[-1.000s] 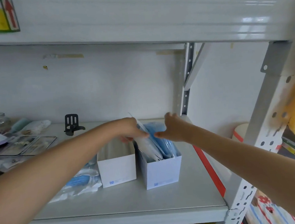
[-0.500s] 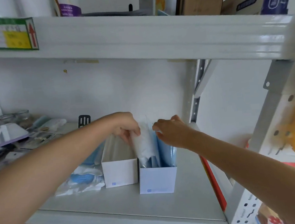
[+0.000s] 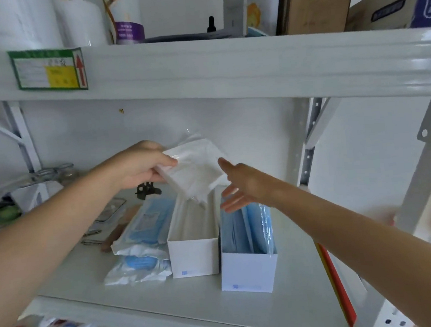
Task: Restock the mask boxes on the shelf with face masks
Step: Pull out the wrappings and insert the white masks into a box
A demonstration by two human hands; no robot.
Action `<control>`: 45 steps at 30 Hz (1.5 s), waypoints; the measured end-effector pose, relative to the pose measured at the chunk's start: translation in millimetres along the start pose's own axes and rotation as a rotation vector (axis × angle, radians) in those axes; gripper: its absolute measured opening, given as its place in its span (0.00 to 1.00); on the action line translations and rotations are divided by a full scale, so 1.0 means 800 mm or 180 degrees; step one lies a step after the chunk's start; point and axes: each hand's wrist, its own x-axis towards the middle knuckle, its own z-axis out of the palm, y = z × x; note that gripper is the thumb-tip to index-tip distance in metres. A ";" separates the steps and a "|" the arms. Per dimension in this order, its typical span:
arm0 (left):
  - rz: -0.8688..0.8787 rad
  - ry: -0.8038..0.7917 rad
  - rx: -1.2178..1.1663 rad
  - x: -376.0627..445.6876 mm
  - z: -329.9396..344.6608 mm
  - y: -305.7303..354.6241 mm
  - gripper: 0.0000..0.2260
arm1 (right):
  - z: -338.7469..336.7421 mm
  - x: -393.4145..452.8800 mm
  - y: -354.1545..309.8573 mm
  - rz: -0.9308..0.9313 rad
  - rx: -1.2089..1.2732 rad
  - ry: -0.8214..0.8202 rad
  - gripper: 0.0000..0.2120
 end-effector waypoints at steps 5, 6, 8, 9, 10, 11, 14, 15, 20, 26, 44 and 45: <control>0.0149 -0.0338 -0.0818 0.001 -0.025 -0.030 0.08 | 0.043 0.048 -0.001 0.0082 0.1349 -0.0318 0.29; 0.0094 -0.0521 -0.0833 0.002 -0.033 -0.037 0.07 | 0.051 0.059 -0.002 -0.0051 0.1534 -0.0273 0.25; -0.0060 -0.0818 -0.0771 0.008 -0.045 -0.052 0.05 | 0.060 0.079 -0.002 -0.0310 0.1498 -0.0001 0.13; -0.0114 -0.0915 -0.0729 0.014 -0.052 -0.061 0.05 | 0.062 0.091 -0.003 -0.0372 0.1380 0.0205 0.09; -0.0161 -0.0998 -0.0712 0.021 -0.059 -0.067 0.04 | 0.064 0.098 -0.008 -0.0381 0.1288 0.0319 0.06; -0.0224 -0.1086 -0.0710 0.026 -0.066 -0.073 0.03 | 0.068 0.103 -0.011 -0.0343 0.1232 0.0347 0.05; -0.0315 -0.1422 -0.0547 0.040 -0.085 -0.082 0.05 | 0.081 0.112 -0.018 -0.0279 0.1145 0.0114 0.08; -0.0391 -0.1577 -0.0505 0.047 -0.093 -0.086 0.05 | 0.088 0.116 -0.017 -0.0280 0.1264 0.0031 0.09; -0.0608 -0.1338 -0.0850 0.081 -0.116 -0.095 0.20 | 0.109 0.121 -0.012 -0.0328 0.1691 -0.0075 0.11; -0.0192 -0.1302 -0.0548 0.091 -0.109 -0.111 0.20 | 0.135 0.109 -0.023 0.0359 -0.0407 0.0720 0.16; 0.3110 -0.0427 0.2930 0.059 -0.060 -0.098 0.33 | 0.139 0.102 -0.028 -0.0674 0.0499 0.1797 0.13; 0.3146 -0.0426 0.2992 0.055 -0.058 -0.097 0.36 | 0.142 0.099 -0.025 -0.0771 0.0862 0.1816 0.10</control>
